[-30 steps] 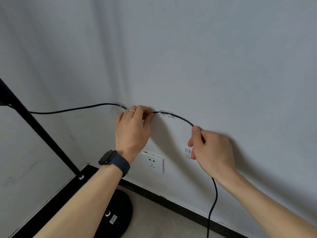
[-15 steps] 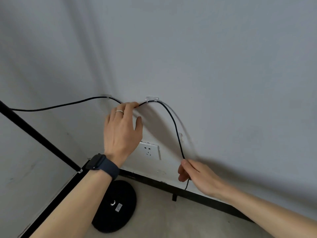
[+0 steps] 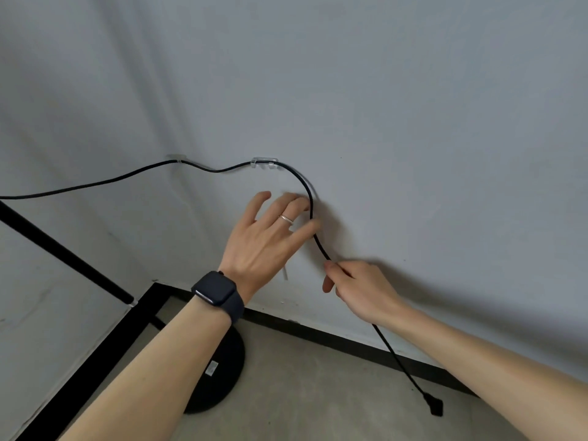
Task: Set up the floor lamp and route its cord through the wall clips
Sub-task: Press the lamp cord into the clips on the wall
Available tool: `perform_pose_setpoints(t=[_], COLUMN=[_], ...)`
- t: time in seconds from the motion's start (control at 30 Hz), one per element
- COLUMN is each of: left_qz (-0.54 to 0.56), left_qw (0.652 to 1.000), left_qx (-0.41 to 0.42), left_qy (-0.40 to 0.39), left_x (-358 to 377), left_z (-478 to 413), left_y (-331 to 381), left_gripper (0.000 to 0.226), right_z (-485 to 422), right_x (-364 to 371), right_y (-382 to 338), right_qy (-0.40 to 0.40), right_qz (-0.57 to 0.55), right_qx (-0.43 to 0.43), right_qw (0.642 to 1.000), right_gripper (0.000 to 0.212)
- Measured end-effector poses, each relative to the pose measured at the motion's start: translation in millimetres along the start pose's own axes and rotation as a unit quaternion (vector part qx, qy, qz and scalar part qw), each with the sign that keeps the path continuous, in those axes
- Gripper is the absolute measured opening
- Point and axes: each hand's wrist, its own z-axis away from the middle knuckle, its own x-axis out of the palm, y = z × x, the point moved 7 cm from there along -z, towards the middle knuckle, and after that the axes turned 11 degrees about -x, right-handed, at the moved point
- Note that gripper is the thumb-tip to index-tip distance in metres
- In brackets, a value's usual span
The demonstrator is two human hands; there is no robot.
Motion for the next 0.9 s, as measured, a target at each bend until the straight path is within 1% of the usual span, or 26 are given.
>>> perform_pose_setpoints(t=[0.13, 0.27, 0.37, 0.53, 0.63, 0.7, 0.77, 0.83, 0.9], left_qz=[0.028, 0.062, 0.077, 0.139, 0.180, 0.204, 0.229, 0.266, 0.307], left_qw=[0.998, 0.995, 0.990, 0.967, 0.946, 0.936, 0.924, 0.902, 0.868], left_qx=[-0.041, -0.070, -0.119, -0.212, -0.267, -0.287, -0.304, -0.338, -0.386], left_qy=[0.024, 0.019, 0.020, 0.022, 0.021, 0.024, 0.024, 0.031, 0.049], left_x=[5, 10, 12, 12, 13, 14, 18, 21, 23], left_z=[-2, 6, 8, 8, 10, 12, 16, 21, 29], left_y=[-9, -12, -13, -15, -13, -12, -11, -11, -8], left_gripper=[0.002, 0.009, 0.011, 0.010, 0.011, 0.013, 0.014, 0.015, 0.016], right_z=[-2, -4, -10, -2, 6, 12, 16, 12, 2], right_x=[-4, -10, -10, 1, 10, 18, 24, 28, 31], right_y=[0, 3, 2, 3, 19, 31, 41, 46, 45], right_qy=[0.007, 0.027, 0.032, 0.059, 0.068, 0.065, 0.071, 0.070, 0.049], right_qz=[0.017, 0.028, 0.025, -0.006, -0.039, -0.055, -0.076, -0.091, -0.105], right_qx=[0.007, 0.018, 0.019, -0.002, -0.012, -0.010, -0.001, 0.016, 0.038], right_qw=[1.000, 0.999, 0.999, 0.998, 0.997, 0.996, 0.995, 0.993, 0.993], right_gripper=[0.049, 0.050, 0.050, 0.045, 0.037, 0.031, 0.031, 0.033, 0.034])
